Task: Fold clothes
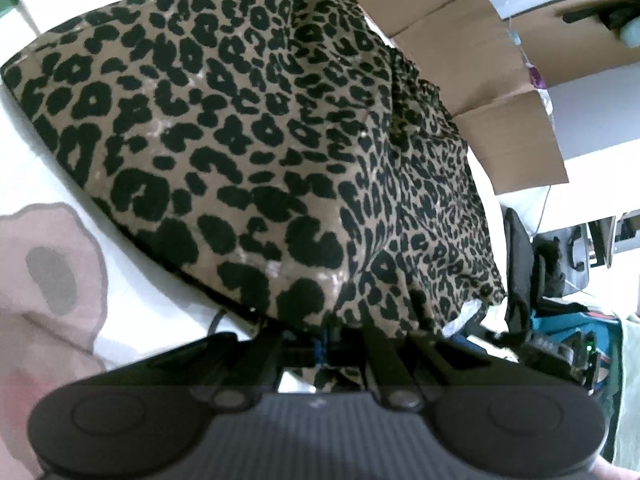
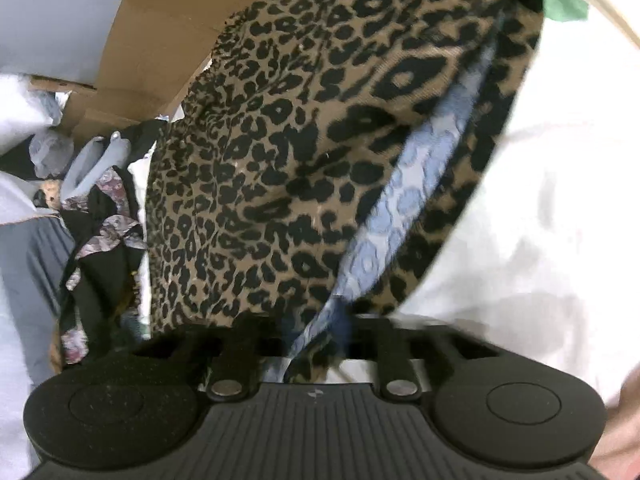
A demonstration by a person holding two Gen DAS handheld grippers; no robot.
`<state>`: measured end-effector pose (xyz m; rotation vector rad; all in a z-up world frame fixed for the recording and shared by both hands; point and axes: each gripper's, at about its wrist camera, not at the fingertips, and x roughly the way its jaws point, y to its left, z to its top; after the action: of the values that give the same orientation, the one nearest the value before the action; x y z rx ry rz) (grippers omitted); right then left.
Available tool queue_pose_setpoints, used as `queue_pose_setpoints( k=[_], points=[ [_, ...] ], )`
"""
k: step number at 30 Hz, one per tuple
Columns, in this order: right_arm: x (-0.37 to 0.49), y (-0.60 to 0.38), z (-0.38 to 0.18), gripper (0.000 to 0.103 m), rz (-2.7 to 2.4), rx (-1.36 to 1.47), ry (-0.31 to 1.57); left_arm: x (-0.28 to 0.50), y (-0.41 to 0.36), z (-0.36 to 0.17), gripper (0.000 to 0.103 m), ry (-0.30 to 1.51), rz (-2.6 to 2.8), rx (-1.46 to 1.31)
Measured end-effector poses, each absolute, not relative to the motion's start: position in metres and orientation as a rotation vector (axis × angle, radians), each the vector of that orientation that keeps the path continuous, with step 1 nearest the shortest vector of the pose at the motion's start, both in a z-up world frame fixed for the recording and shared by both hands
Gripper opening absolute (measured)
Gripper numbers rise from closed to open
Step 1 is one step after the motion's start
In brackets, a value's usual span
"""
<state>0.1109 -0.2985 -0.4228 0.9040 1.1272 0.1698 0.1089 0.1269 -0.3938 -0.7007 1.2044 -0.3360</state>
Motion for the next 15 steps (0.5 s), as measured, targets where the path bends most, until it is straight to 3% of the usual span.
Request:
queue_pose_setpoints(
  k=[10,11,12,13,15],
  points=[
    [0.125,-0.3,-0.44,0.049,0.128,0.97,1.069,0.112,0.122,-0.399,0.002,1.192,-0.34,-0.713],
    [0.126,-0.3,-0.441,0.037,0.133,0.975,1.073,0.112,0.122,-0.399,0.002,1.196,-0.341,-0.714],
    [0.128,-0.3,-0.442,0.013,0.138,0.978,1.078,0.112,0.122,-0.399,0.002,1.199,-0.343,-0.712],
    [0.129,-0.301,-0.443,0.0,0.142,0.973,1.09,0.112,0.121,-0.399,0.002,1.203,-0.345,-0.71],
    [0.127,-0.302,-0.441,0.0,0.145,0.967,1.099,0.111,0.123,-0.397,0.002,1.21,-0.348,-0.711]
  ],
)
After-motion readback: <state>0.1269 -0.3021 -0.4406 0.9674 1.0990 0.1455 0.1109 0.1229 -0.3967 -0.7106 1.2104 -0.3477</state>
